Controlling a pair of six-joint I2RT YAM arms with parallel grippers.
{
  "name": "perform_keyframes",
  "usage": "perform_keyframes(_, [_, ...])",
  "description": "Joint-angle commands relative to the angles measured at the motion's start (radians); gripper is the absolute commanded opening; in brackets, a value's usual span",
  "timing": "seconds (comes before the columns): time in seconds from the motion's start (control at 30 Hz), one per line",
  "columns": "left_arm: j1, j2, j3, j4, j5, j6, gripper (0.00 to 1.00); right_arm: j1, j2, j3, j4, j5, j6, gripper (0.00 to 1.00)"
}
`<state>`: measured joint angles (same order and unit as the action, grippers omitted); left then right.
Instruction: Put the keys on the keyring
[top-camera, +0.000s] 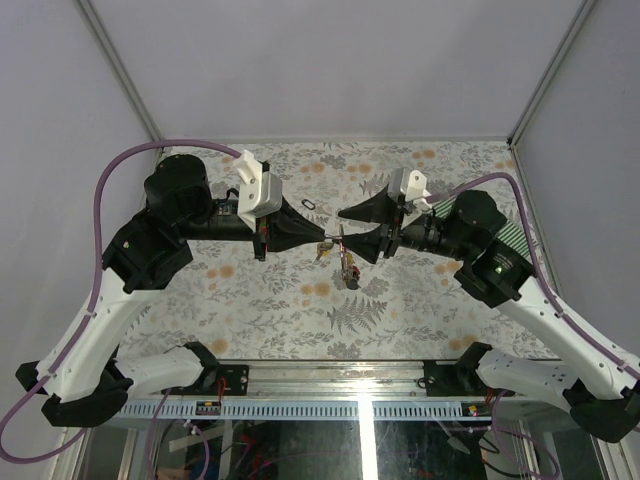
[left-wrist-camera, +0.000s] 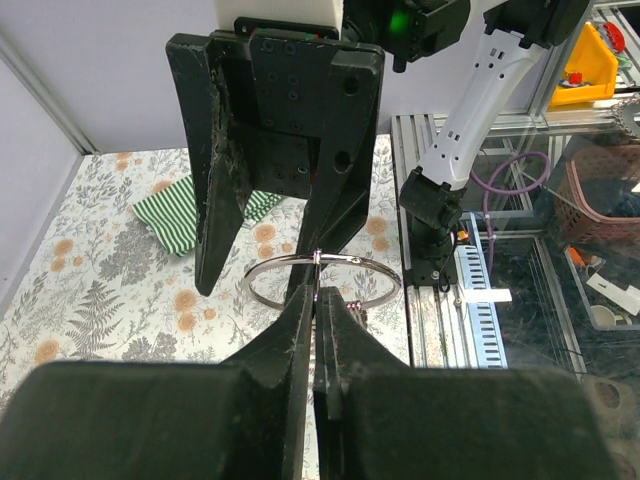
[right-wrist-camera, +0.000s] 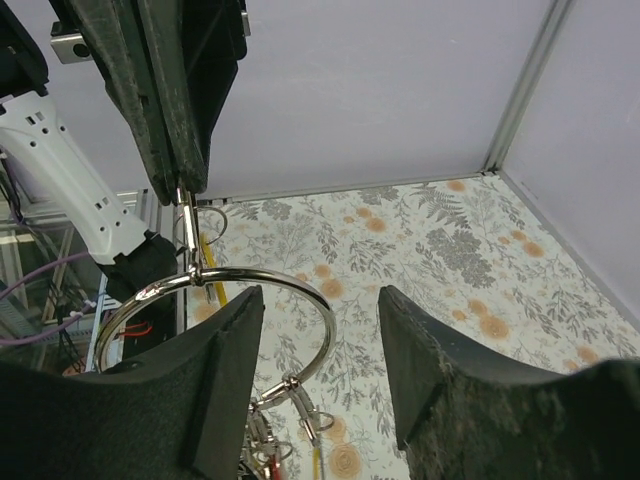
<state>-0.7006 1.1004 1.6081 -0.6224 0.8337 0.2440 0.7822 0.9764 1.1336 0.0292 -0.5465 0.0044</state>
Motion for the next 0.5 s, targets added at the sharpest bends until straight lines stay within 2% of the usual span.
perform_keyframes(0.0, [-0.003,-0.006,0.035,0.032,0.024,0.008,0.00,-0.006,0.016,0.006,0.111,-0.046,0.015,0.53])
perform_keyframes(0.23, [-0.004,-0.008,0.035,0.032,0.024,0.008,0.00,-0.006,0.033,-0.003,0.150,-0.061,0.027,0.38])
perform_keyframes(0.47, [-0.004,-0.015,0.032,0.032,0.008,0.010,0.00,-0.005,0.019,-0.023,0.158,-0.031,0.014,0.19])
